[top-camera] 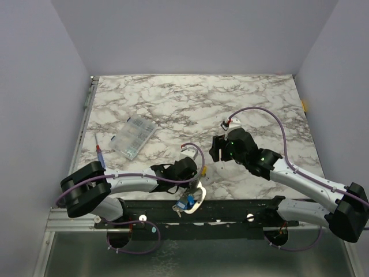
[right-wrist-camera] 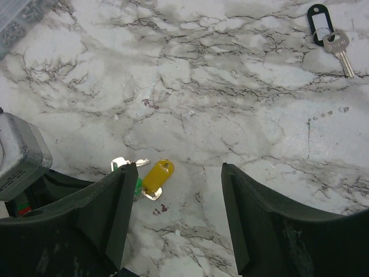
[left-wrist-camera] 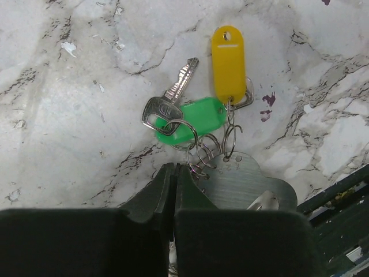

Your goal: Put the keys on the keyring

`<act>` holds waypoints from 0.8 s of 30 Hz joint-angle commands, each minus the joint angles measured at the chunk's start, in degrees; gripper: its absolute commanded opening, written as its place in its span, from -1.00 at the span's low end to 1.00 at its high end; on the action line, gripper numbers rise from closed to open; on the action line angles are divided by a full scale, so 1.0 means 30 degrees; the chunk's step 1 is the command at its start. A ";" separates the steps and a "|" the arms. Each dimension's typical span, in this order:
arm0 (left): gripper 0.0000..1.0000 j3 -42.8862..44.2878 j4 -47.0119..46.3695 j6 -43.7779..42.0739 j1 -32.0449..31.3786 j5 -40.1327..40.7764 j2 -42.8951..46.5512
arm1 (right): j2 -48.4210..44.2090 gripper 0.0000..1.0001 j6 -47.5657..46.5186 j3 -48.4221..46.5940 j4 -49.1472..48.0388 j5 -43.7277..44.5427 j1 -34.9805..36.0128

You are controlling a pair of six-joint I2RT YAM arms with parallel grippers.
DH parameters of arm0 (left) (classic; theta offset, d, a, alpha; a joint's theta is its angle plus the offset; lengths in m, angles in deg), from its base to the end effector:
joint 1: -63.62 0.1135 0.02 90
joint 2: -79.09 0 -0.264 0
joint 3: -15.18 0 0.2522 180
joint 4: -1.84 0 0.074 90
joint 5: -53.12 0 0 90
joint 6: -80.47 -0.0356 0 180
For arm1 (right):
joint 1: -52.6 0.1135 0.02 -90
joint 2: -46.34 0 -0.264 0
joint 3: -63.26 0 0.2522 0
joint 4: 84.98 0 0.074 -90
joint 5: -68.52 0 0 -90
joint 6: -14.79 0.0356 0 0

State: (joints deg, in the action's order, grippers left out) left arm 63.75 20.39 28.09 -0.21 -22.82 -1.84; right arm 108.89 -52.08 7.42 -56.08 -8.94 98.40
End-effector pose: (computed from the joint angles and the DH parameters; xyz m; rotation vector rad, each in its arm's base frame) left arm 0.1224 -0.2294 0.1550 0.4572 2.4433 -0.4886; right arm 0.1709 0.1647 0.2550 -0.3115 2.1879 0.4417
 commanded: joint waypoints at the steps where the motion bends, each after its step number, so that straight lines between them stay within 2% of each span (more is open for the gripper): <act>1: -1.00 0.0230 -0.0154 0.0126 0.0008 -0.0528 0.0263 | 0.0001 0.37 0.0082 -0.0329 0.0309 -0.0180 0.0088; 10: -1.00 0.0603 0.0337 -0.2670 0.0007 -0.0473 0.2468 | -0.0504 0.38 -0.0376 -0.0763 -0.0138 -0.0348 0.0081; 18: -1.00 0.1596 0.1833 -0.5347 0.0008 0.0407 0.4254 | -0.1702 0.40 -0.2045 -0.0668 -0.2297 -0.2855 0.0085; 24: -1.00 0.3522 0.3230 -0.7823 0.0008 0.0852 0.4790 | -0.2879 0.40 -0.4160 -0.1314 -0.3452 -0.4030 0.0084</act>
State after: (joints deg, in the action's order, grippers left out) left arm 69.11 26.97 11.79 -0.19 -22.67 10.69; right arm 102.77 -59.05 6.41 -61.72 -16.68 98.40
